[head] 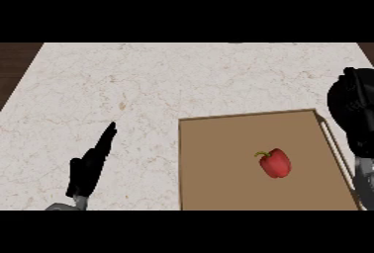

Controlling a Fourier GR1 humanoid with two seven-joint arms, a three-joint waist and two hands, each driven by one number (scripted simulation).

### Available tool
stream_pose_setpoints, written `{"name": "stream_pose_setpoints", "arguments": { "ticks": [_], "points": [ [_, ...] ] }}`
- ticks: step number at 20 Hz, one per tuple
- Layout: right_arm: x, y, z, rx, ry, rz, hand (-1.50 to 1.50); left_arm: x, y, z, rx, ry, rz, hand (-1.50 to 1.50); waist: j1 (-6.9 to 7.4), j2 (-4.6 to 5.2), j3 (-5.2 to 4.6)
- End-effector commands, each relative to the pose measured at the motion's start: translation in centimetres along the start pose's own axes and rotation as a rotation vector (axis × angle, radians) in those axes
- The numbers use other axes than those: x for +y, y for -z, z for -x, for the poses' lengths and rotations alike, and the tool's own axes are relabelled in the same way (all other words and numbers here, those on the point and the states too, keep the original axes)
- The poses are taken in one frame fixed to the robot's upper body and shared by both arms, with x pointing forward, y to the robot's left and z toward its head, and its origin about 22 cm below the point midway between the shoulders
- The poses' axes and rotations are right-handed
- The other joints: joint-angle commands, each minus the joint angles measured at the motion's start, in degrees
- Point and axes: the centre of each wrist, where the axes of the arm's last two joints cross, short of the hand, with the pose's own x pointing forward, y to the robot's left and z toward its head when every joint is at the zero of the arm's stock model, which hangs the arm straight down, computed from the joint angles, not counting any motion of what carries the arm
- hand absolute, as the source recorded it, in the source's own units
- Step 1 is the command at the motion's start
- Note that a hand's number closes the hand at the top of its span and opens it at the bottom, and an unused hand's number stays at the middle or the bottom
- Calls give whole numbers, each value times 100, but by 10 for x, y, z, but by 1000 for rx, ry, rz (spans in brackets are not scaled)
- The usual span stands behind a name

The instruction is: Pick the bell pepper from the tray and place it in the pot

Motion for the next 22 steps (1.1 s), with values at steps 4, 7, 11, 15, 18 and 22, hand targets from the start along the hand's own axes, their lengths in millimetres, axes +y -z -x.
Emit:
{"name": "stream_pose_setpoints", "arguments": {
  "ticks": [4, 7, 11, 15, 18, 22],
  "points": [
    [90, -27, -21, -70, 109, -778, -150, -10, 18, -46, -132, -58, 6, 0, 501, 48, -196],
    [70, 8, -97, -500, -314, -852, -150, -16, 18, -43, -108, -76, 29, 0, 738, -408, -383],
    [72, -18, -69, -725, -111, -982, -150, -5, 32, -93, -126, -176, -49, 0, 109, 30, -165],
    [24, -6, -84, -875, -167, -1103, -150, 4, 23, -101, -110, -173, -91, 0, 40, 41, -186],
    [-33, 10, -105, -898, -374, -1086, -150, -3, 16, -101, -96, -181, -69, 0, -24, 40, -189],
    [-52, 10, -144, -914, -567, -1095, -150, 5, 15, -111, -93, -169, -78, 0, -67, 42, -203]
  ]
}}
